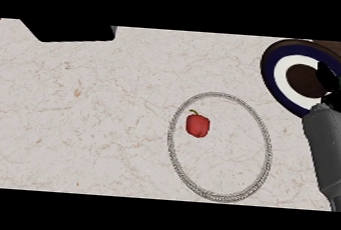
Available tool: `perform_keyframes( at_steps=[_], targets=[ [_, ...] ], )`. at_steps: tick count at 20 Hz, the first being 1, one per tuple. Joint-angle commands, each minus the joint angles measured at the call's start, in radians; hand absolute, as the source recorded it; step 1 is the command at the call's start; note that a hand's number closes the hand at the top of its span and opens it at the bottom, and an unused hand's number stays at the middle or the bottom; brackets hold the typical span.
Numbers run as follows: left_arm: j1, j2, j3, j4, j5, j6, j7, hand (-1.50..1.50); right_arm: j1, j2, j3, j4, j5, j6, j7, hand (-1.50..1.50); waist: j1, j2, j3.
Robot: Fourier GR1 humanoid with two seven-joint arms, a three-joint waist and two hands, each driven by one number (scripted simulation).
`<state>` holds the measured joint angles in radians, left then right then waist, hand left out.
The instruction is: Pick the eggplant from the placemat and place it in the plate
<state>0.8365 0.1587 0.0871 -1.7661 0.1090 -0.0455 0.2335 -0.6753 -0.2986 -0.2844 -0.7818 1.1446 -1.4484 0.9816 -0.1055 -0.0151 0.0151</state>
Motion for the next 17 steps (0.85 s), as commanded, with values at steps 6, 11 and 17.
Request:
perform_keyframes(
  at_steps=[6, 11, 17],
  targets=[
    [-0.269, -0.049, -0.083, -0.089, 0.008, -0.020, -0.037, 0.00, 0.130, 0.199, 0.026, -0.115, 0.048, -0.050, -0.053, -1.50, -0.023, 0.008, -0.017],
    [-0.269, -0.071, -0.080, -0.067, 0.000, -0.017, -0.044, 0.00, 0.212, 0.293, 0.026, -0.152, 0.078, -0.051, -0.080, -1.50, -0.033, 0.004, -0.019],
    [-0.290, -0.054, -0.067, -0.078, 0.008, -0.045, -0.015, 0.00, 0.220, 0.298, 0.035, -0.190, 0.080, -0.051, -0.070, -1.50, -0.008, 0.010, -0.017]
  ],
)
